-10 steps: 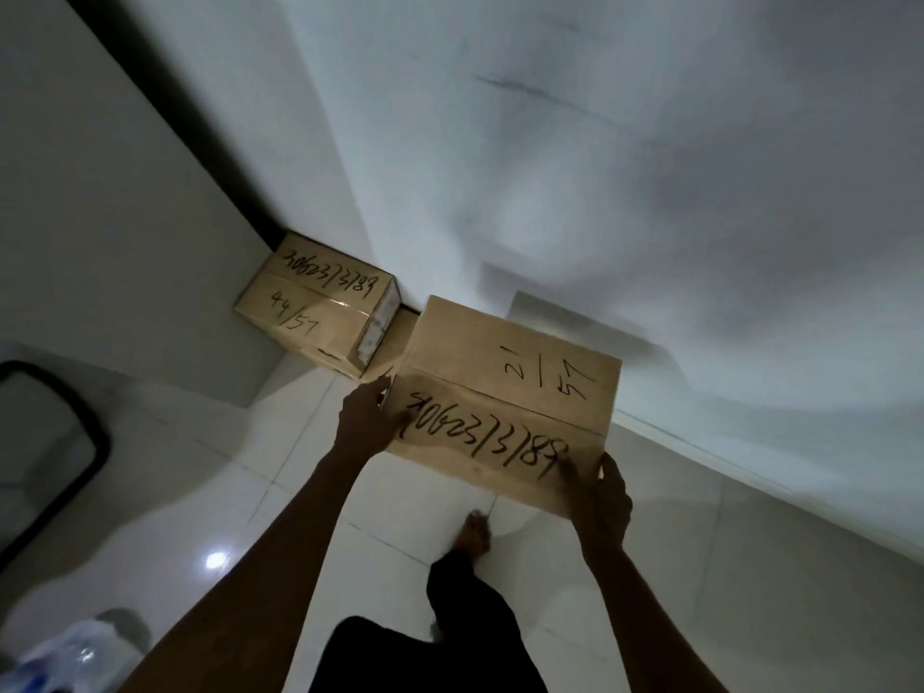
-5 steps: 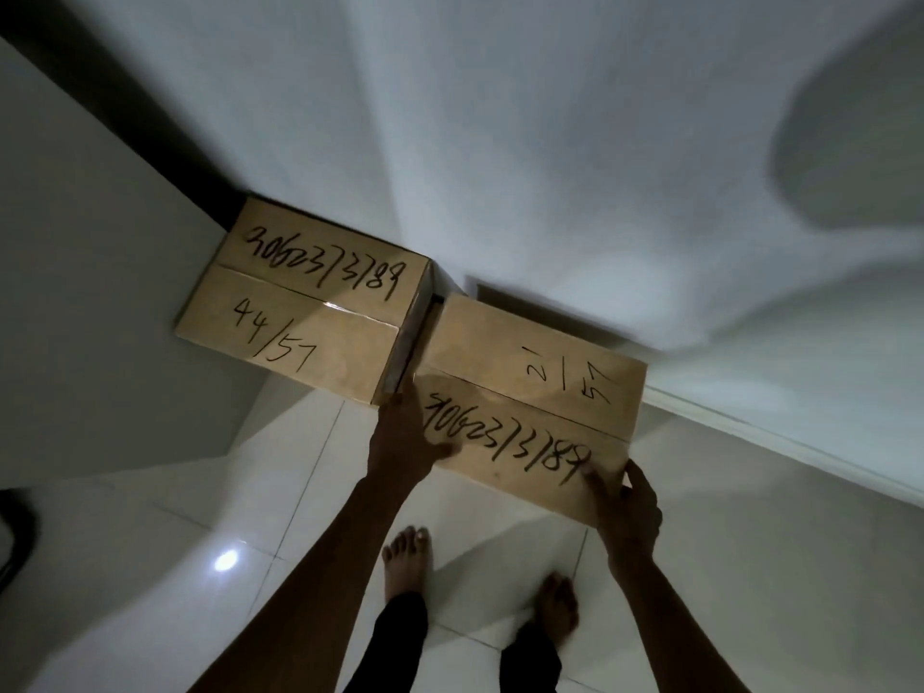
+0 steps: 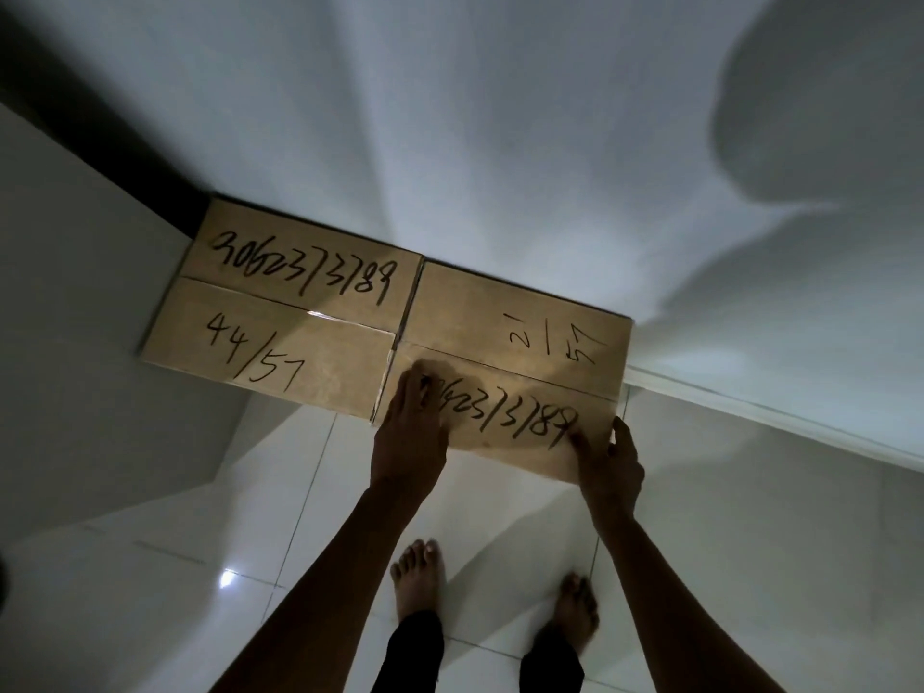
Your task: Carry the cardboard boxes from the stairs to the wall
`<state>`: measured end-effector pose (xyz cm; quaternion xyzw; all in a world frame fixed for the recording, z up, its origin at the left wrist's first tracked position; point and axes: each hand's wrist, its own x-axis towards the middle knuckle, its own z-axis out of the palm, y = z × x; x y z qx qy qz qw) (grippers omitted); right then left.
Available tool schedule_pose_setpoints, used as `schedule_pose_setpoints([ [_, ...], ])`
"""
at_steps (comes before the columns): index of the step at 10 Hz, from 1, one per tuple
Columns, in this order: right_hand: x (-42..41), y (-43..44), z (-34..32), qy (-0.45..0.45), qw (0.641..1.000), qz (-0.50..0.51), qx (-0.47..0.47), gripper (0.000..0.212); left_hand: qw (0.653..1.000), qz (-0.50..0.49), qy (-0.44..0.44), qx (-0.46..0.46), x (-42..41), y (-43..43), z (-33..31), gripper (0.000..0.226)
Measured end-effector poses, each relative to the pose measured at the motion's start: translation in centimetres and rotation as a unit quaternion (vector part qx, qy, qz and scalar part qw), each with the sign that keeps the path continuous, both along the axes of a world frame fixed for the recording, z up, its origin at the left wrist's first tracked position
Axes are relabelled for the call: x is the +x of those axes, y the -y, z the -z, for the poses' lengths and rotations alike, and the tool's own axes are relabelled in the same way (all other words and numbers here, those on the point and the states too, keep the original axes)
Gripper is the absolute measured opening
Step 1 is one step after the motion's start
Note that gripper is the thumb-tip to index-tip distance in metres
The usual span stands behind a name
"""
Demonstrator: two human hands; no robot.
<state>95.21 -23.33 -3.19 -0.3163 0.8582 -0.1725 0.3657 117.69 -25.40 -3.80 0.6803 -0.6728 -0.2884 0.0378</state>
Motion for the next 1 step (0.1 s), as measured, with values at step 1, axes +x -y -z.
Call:
schedule_pose_setpoints([
  [1, -0.32, 0.45, -1.21, 0.002, 0.997, -0.058, 0.043, 0.08, 1.0, 0.027, -0.002, 0.016, 0.82, 0.43, -0.83, 0.076],
])
